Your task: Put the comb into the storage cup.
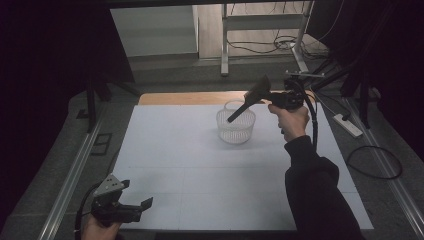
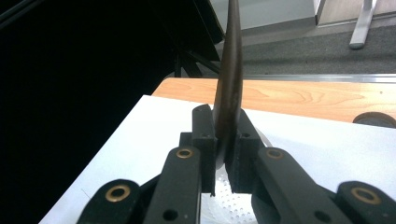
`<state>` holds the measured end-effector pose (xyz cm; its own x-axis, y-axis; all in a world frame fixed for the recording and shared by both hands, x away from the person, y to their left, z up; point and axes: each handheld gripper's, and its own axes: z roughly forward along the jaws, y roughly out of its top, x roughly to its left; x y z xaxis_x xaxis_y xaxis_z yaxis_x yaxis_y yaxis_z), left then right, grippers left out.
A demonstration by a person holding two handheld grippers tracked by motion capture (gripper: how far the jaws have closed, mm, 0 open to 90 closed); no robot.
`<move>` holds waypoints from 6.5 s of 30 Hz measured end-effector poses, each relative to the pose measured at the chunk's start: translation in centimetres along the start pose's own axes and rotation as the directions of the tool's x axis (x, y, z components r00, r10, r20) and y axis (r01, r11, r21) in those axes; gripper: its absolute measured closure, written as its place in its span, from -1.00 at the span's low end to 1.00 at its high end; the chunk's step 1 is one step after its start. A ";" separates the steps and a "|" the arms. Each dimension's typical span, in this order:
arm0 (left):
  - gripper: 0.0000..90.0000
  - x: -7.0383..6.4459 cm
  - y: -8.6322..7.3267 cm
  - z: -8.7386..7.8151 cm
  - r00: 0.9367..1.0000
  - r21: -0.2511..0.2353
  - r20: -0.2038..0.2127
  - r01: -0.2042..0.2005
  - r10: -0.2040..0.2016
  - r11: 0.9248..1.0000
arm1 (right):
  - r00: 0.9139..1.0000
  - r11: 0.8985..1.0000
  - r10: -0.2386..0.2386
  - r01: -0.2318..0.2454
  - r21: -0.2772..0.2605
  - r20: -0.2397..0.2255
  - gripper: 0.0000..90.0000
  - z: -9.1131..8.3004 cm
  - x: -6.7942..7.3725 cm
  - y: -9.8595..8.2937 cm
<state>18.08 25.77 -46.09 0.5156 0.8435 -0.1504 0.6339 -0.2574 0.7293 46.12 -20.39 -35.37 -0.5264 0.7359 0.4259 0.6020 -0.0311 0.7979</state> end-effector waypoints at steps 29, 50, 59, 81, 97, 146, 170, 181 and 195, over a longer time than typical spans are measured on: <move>-1.00 0.0 0.0 0.0 1.000 0.007 -0.005 0.004 -0.004 1.000 | 1.000 0.998 0.029 -0.029 0.048 0.004 0.85 2.5 -1.4 -2.5; -1.00 0.1 0.0 0.0 1.000 0.011 -0.005 0.007 -0.007 1.000 | 0.999 0.995 0.051 -0.051 0.087 0.005 0.85 4.6 -2.2 -4.5; -1.00 0.1 0.0 0.1 1.000 0.014 -0.007 0.008 -0.008 1.000 | 0.996 0.992 0.089 -0.089 0.088 0.003 0.84 4.7 -3.2 -4.8; -1.00 0.2 0.0 0.0 1.000 0.009 0.000 0.015 -0.015 1.000 | 0.989 0.990 0.018 -0.038 0.136 0.150 0.53 5.0 -4.1 -5.4; -1.00 0.2 0.0 0.0 1.000 0.006 0.001 0.021 -0.021 1.000 | 0.979 0.986 -0.032 -0.003 0.168 0.204 0.27 5.4 -4.4 -5.9; -1.00 0.4 -0.1 -0.2 0.999 -0.012 0.012 0.033 -0.033 0.999 | 0.950 0.925 -0.283 0.235 0.299 0.130 -1.00 3.1 -2.2 -7.6; -1.00 0.4 -0.1 -0.3 0.999 -0.024 0.004 0.034 -0.034 0.999 | 0.926 0.894 -0.360 0.308 0.325 0.113 -1.00 1.3 -0.5 -9.2; -1.00 0.5 -0.1 -0.3 0.999 -0.023 0.010 0.034 -0.034 0.999 | 0.926 0.887 -0.368 0.322 0.332 0.084 -1.00 0.2 0.1 -10.5; -1.00 0.5 -0.2 -0.3 0.999 -0.024 0.016 0.037 -0.037 0.999 | 0.913 0.865 -0.404 0.362 0.348 0.055 -1.00 -0.6 0.9 -12.0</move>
<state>18.06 26.41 -46.09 0.5013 0.8446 -0.1881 0.6384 -0.2142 0.7393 38.08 -19.77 -44.30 -0.6908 0.7218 0.0429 0.5390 0.4745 0.6960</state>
